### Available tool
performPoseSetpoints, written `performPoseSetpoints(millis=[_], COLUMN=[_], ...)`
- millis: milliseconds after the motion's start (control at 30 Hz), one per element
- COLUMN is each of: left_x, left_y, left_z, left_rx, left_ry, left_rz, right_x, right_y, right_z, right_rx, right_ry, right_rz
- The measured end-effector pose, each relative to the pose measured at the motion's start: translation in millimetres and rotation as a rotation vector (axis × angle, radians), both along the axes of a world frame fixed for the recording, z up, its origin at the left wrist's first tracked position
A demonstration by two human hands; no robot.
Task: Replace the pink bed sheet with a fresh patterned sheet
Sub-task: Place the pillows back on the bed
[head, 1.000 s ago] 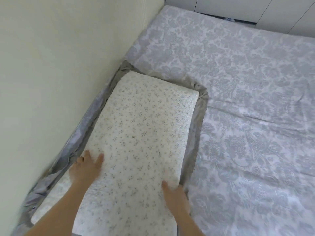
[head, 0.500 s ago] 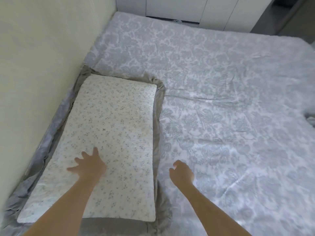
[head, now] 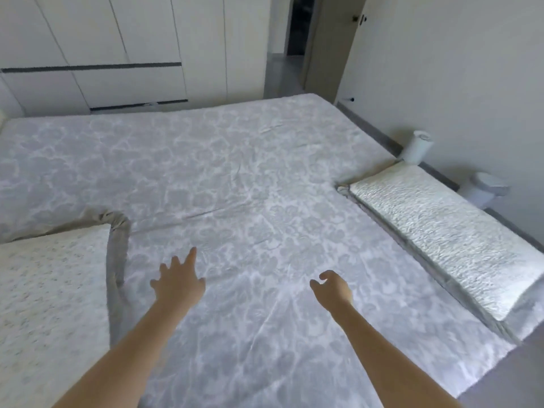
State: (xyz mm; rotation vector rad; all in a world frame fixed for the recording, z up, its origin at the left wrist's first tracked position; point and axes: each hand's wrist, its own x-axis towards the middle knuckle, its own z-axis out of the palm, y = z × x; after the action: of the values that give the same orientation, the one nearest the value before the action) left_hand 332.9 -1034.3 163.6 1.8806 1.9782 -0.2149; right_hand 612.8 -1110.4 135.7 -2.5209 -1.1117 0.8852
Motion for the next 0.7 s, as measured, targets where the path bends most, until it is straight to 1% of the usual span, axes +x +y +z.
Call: performPoseSetpoints(millis=[100,167,200,233,267,333,367,400,533,633,700], left_x=[114,213,222,280,304,395,420,470,558,601,617], left_y=[7,11,7,7,4,7,6,7,5,14,20], left_z=[16,12,16,8,6,-5,-8,-17,-47,-72,-87], left_rx=[0.026,0.012,0.001,0.009,-0.001,0.001,-0.001,-0.028,-0.050,-0.047,-0.054], left_ry=[-0.057,-0.119,-0.149,-0.191,-0.223,-0.273,-0.280,-0.282,-0.276,-0.243,-0.212], left_rz=[-0.084,-0.126,-0.122,-0.140,-0.131,-0.130,-0.134,-0.145,-0.181,-0.196,-0.180], right_x=[113,214,224,282,307,397,423,470,561,601,610], right_y=[-7,-22,-25,-32,-37,-43,-46,-52,-59,-56,-53], right_z=[16,13,11,4,1,-16,-24,-39,-95,-140,-169], right_rx=[0.025,0.004,-0.025,-0.058,-0.088,-0.139,-0.172,-0.206,-0.319,-0.350,-0.389], right_ry=[-0.078,-0.151,-0.188,-0.236,-0.277,-0.371,-0.394,-0.390,-0.430,-0.414,-0.419], right_rz=[-0.059,-0.082,-0.060,-0.039,-0.016,0.009,0.008,-0.003,-0.006,0.046,0.081])
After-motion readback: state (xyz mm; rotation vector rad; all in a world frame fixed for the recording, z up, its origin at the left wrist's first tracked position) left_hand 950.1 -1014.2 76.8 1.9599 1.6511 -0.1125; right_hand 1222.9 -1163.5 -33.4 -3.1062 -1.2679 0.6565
